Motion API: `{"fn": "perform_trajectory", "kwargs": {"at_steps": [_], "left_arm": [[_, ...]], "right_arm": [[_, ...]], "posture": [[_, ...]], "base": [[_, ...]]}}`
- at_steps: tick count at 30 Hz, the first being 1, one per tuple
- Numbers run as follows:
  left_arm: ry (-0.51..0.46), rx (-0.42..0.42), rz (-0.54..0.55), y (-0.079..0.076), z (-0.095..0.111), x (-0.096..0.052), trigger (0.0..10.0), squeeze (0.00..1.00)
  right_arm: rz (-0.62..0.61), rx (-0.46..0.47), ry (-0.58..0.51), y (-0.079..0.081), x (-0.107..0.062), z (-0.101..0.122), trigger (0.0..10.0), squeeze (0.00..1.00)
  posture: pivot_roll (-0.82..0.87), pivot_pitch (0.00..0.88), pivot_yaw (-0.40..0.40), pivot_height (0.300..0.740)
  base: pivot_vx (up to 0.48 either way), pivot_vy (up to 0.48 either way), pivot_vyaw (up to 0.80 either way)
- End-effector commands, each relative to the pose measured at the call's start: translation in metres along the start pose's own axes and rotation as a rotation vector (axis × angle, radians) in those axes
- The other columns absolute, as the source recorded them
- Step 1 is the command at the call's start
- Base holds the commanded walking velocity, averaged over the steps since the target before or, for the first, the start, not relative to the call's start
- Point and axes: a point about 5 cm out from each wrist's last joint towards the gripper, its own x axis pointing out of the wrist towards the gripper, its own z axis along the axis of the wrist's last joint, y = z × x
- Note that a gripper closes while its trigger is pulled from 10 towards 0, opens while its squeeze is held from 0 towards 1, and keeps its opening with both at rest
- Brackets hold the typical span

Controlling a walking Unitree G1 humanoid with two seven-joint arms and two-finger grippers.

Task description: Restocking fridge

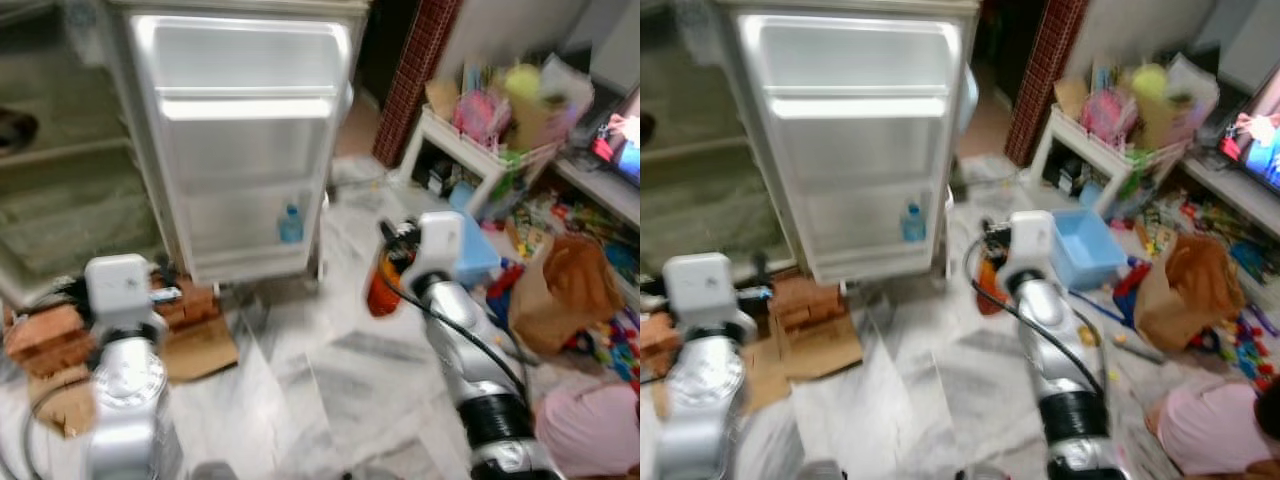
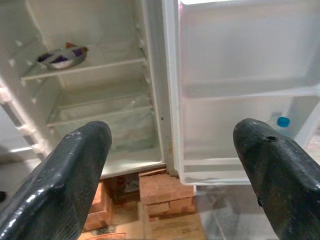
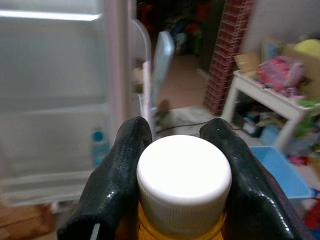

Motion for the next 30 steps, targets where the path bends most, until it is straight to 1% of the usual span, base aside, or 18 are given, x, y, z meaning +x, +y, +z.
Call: {"fn": "perform_trajectory", "kwargs": {"at_steps": [1,4,6,10,13,14,21,28,30], "left_arm": [[0.008,0.005,0.019,0.003,0.000,0.003,10.0,0.00],[0.003,0.003,0.013,0.005,0.003,0.007,10.0,0.00],[-0.003,0.002,0.007,0.006,0.004,0.009,10.0,0.00],[-0.008,-0.005,0.004,0.006,0.005,0.010,10.0,0.00],[-0.008,-0.015,0.007,0.005,0.005,0.009,10.0,0.00],[0.000,-0.031,0.012,0.004,0.004,0.008,10.0,0.00],[0.007,-0.042,0.015,0.003,0.003,0.007,10.0,0.00],[0.008,-0.056,0.046,0.004,0.006,0.014,10.0,0.00],[0.011,-0.062,0.061,0.005,0.006,0.016,10.0,0.00]], "right_arm": [[0.022,0.042,-0.056,0.010,0.003,0.012,10.0,0.00],[0.020,0.063,-0.060,0.012,0.002,0.011,10.0,0.00],[0.021,0.061,-0.058,0.014,0.001,0.009,10.0,0.00],[0.026,0.072,-0.060,0.016,0.000,0.009,10.0,0.00],[0.026,0.068,-0.061,0.015,0.002,0.010,10.0,0.00],[0.029,0.068,-0.063,0.015,0.003,0.011,10.0,0.00],[0.032,0.073,-0.064,0.014,0.005,0.013,10.0,0.00],[0.055,0.083,-0.061,0.021,0.004,0.012,10.0,0.00],[0.060,0.086,-0.058,0.022,0.004,0.012,10.0,0.00]], "posture": [[0.13,0.000,-0.099,0.740],[0.14,0.000,-0.092,0.740],[0.14,0.000,-0.089,0.740],[0.14,0.000,-0.089,0.740],[0.14,0.000,-0.091,0.740],[0.14,0.000,-0.092,0.740],[0.14,0.000,-0.094,0.740],[0.14,0.000,-0.095,0.740],[0.13,0.000,-0.095,0.740]], "base": [[0.000,0.000,0.00],[0.000,0.000,0.00],[0.000,0.000,0.00],[0.069,0.000,0.00],[0.380,0.000,0.00],[0.472,0.000,0.00],[0.467,0.000,0.00],[0.449,0.000,0.00],[0.386,0.281,0.00]]}}
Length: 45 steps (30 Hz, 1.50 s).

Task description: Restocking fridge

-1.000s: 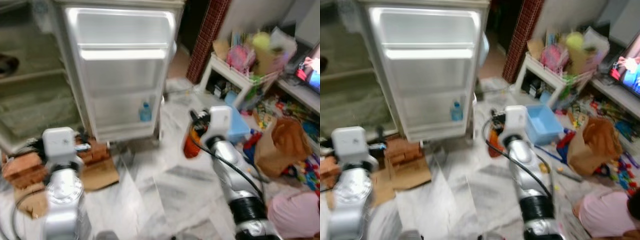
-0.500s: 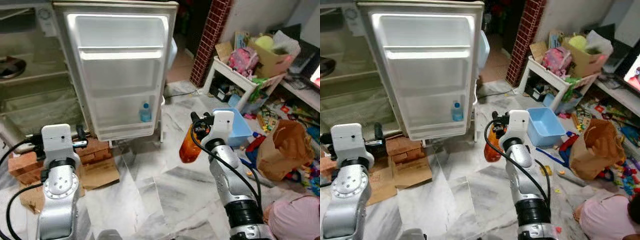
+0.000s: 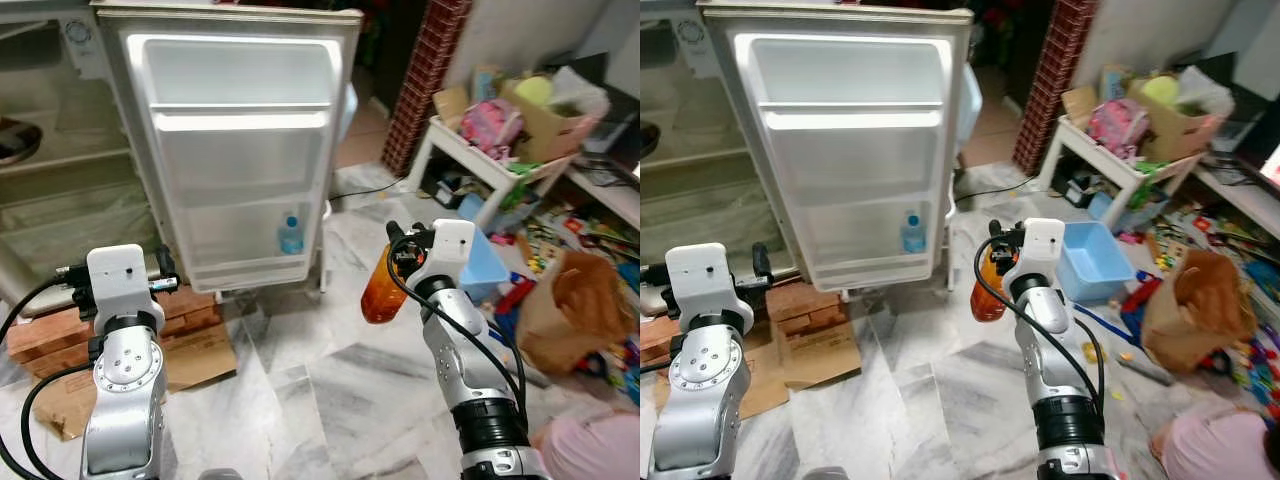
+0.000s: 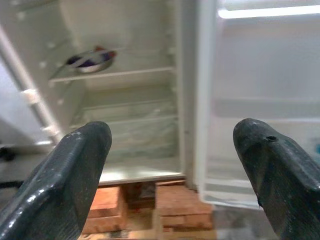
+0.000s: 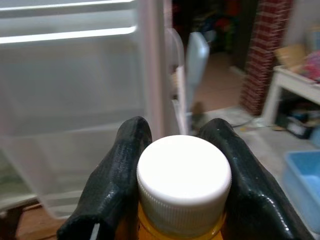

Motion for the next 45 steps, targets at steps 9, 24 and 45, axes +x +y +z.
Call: {"fn": "perform_trajectory", "kwargs": {"at_steps": [9,24,45], "left_arm": [[0.029,-0.025,0.010,-0.003,-0.002,0.003,10.0,0.00],[0.045,-0.015,-0.017,-0.010,-0.005,0.001,10.0,0.00],[-0.048,0.000,-0.128,-0.027,0.019,0.007,10.0,0.00]], "right_arm": [[0.019,-0.042,-0.059,-0.002,0.003,0.016,10.0,0.00],[0.017,-0.024,-0.050,-0.003,0.005,0.015,10.0,0.00],[0.020,-0.073,-0.119,-0.003,0.024,0.033,10.0,0.00]], "posture": [[0.13,0.000,-0.096,0.740],[0.12,0.000,-0.090,0.740],[0.14,0.000,-0.087,0.740]], "base": [[0.347,0.331,0.36],[0.138,0.176,0.20],[0.000,0.000,0.53]]}}
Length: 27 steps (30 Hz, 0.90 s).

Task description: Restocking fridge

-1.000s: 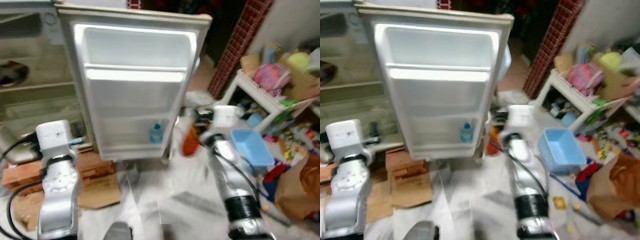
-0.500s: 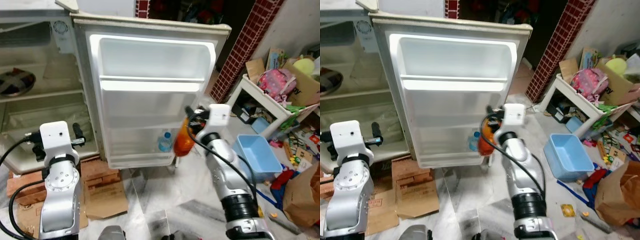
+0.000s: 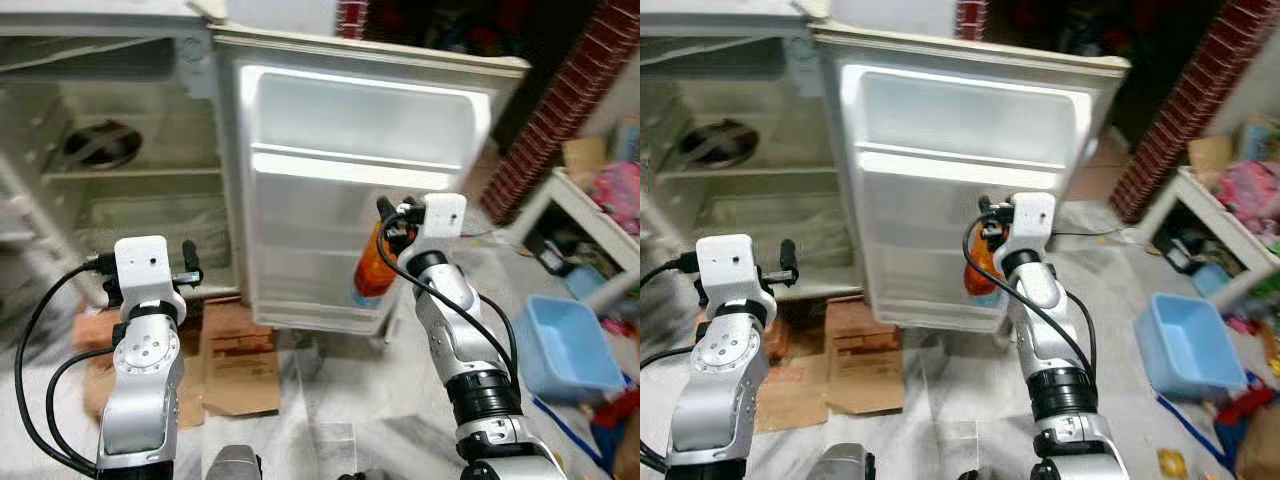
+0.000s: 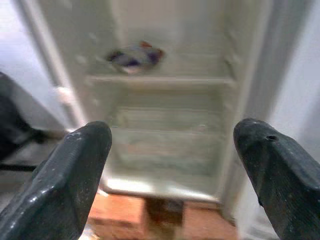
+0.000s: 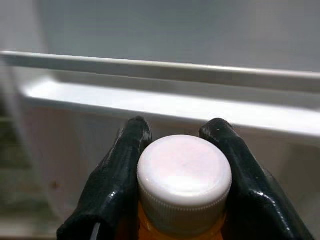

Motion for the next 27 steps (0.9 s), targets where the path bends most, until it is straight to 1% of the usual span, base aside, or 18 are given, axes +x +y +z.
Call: {"fn": "perform_trajectory", "kwargs": {"at_steps": [1,2,3,6,7,9,10,11,12,13,16,17,20,23,27], "left_arm": [[-0.035,-0.013,-0.009,-0.001,0.008,0.003,10.0,0.00],[-0.017,-0.015,-0.035,-0.002,0.003,0.006,10.0,0.00],[-0.017,-0.015,-0.035,-0.002,0.003,0.006,10.0,0.00],[0.049,-0.010,-0.066,-0.005,-0.012,0.004,10.0,0.00],[0.060,-0.013,-0.065,-0.006,-0.014,0.000,10.0,0.00],[0.057,-0.013,-0.063,-0.006,-0.014,-0.001,10.0,0.00],[0.051,-0.001,-0.078,-0.008,-0.013,-0.003,10.0,0.00],[0.043,0.008,-0.095,-0.010,-0.012,-0.007,10.0,0.00],[0.043,0.008,-0.095,-0.010,-0.012,-0.007,10.0,0.00],[0.049,0.011,-0.108,-0.011,-0.015,-0.008,10.0,0.00],[0.069,0.007,-0.111,-0.010,-0.023,-0.008,10.0,0.00],[0.100,-0.005,-0.112,-0.009,-0.030,-0.008,10.0,0.00],[0.114,0.009,-0.120,-0.010,-0.034,-0.009,10.0,0.00],[0.129,0.012,-0.111,-0.009,-0.036,-0.009,10.0,0.00],[0.135,0.010,-0.112,-0.009,-0.038,-0.010,10.0,0.00]], "right_arm": [[-0.010,-0.016,-0.043,-0.007,0.005,0.010,10.0,0.00],[-0.011,-0.023,-0.050,-0.008,0.007,0.011,10.0,0.00],[-0.011,-0.023,-0.050,-0.008,0.007,0.011,10.0,0.00],[-0.027,-0.017,-0.057,-0.010,0.006,0.010,10.0,0.00],[-0.037,-0.006,-0.059,-0.010,0.004,0.009,10.0,0.00],[-0.040,-0.001,-0.060,-0.010,0.003,0.008,10.0,0.00],[-0.038,0.006,-0.059,-0.008,0.003,0.008,10.0,0.00],[-0.024,0.028,-0.064,-0.002,0.004,0.008,10.0,0.00],[-0.024,0.028,-0.064,-0.002,0.004,0.008,10.0,0.00],[0.004,0.040,-0.061,0.005,0.006,0.006,10.0,0.00],[0.026,0.056,-0.045,0.010,0.007,0.001,10.0,0.00],[0.030,0.060,-0.015,0.012,0.007,-0.008,10.0,0.00],[0.022,0.084,-0.009,0.015,0.006,-0.009,10.0,0.00],[0.031,0.072,-0.017,0.016,0.004,-0.008,10.0,0.00],[0.016,0.055,-0.003,0.011,-0.001,-0.011,10.0,0.00]], "posture": [[0.14,0.000,-0.089,0.740],[0.13,0.000,-0.090,0.740],[0.13,0.000,-0.090,0.740],[0.14,0.000,-0.093,0.740],[0.14,0.000,-0.097,0.740],[0.14,0.000,-0.097,0.740],[0.15,0.000,-0.103,0.740],[0.15,0.000,-0.108,0.740],[0.15,0.000,-0.108,0.740],[0.15,0.000,-0.116,0.740],[0.16,0.000,-0.118,0.740],[0.16,0.000,-0.119,0.740],[0.15,0.000,-0.117,0.740],[0.15,0.000,-0.111,0.740],[0.13,0.000,-0.105,0.740]], "base": [[0.000,0.000,0.71],[0.000,0.000,0.61],[0.000,0.000,0.61],[0.000,0.000,0.60],[0.000,0.000,0.59],[0.000,0.000,0.59],[0.000,0.000,0.00],[0.000,0.000,0.00],[0.000,0.000,0.00],[0.000,0.000,0.00],[0.000,0.000,0.00],[0.000,0.000,0.00],[0.000,0.000,0.00],[0.000,0.000,0.00],[0.000,0.000,0.00]]}}
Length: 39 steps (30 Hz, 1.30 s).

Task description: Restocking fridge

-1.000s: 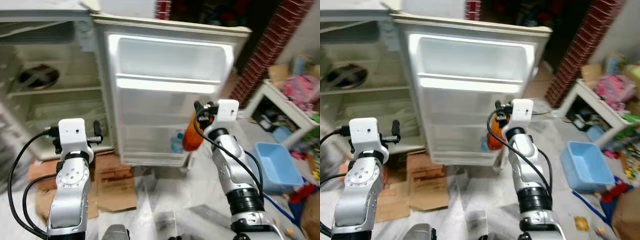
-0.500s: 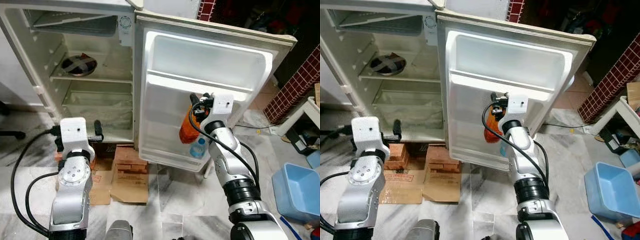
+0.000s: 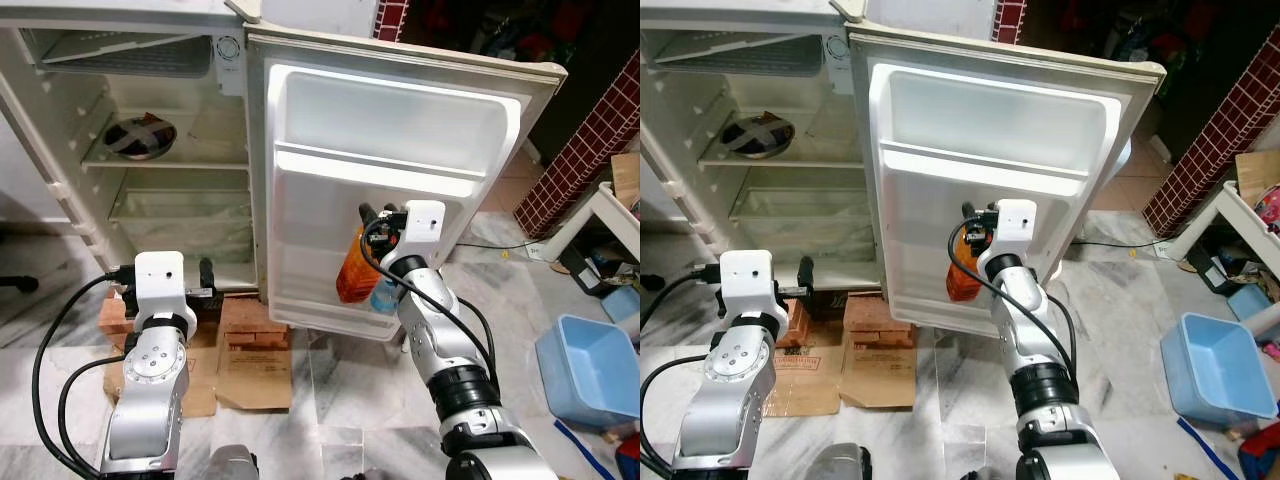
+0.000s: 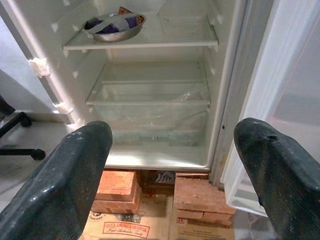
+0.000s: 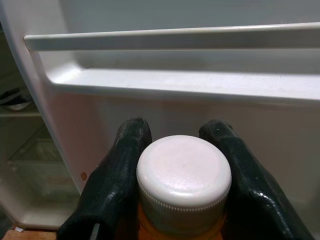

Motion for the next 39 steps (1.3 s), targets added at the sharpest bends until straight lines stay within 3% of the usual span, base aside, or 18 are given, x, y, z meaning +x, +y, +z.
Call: {"fn": "perform_trajectory", "kwargs": {"at_steps": [1,7,17,23,32,39], "left_arm": [[0.016,0.001,-0.011,-0.001,-0.004,-0.001,10.0,0.00],[0.014,0.002,-0.017,-0.002,-0.004,-0.002,10.0,0.00],[0.011,0.021,-0.018,0.001,-0.004,-0.004,10.0,0.00],[-0.025,0.051,-0.049,-0.003,-0.001,-0.006,10.0,0.00],[-0.065,0.027,-0.044,0.001,0.007,-0.007,10.0,0.00],[-0.071,0.027,-0.044,0.001,0.007,-0.008,10.0,0.00]], "right_arm": [[-0.008,-0.016,-0.037,-0.005,-0.001,0.010,10.0,0.00],[-0.016,-0.026,-0.030,-0.011,-0.004,0.007,10.0,0.00],[-0.002,-0.019,-0.023,-0.003,-0.005,0.006,10.0,0.00],[-0.008,-0.028,-0.035,-0.007,-0.007,0.011,10.0,0.00],[-0.042,-0.042,-0.056,-0.015,-0.012,0.015,10.0,0.00],[-0.041,-0.040,-0.055,-0.014,-0.013,0.014,10.0,0.00]], "posture": [[0.13,0.000,-0.106,0.740],[0.12,0.000,-0.103,0.740],[0.13,0.000,-0.104,0.740],[0.12,0.000,-0.100,0.740],[0.12,0.000,-0.094,0.740],[0.12,0.000,-0.094,0.740]], "base": [[0.000,0.000,0.00],[0.000,0.000,0.00],[0.000,0.463,0.00],[0.000,0.000,0.00],[0.000,0.000,0.00],[0.378,0.000,0.00]]}}
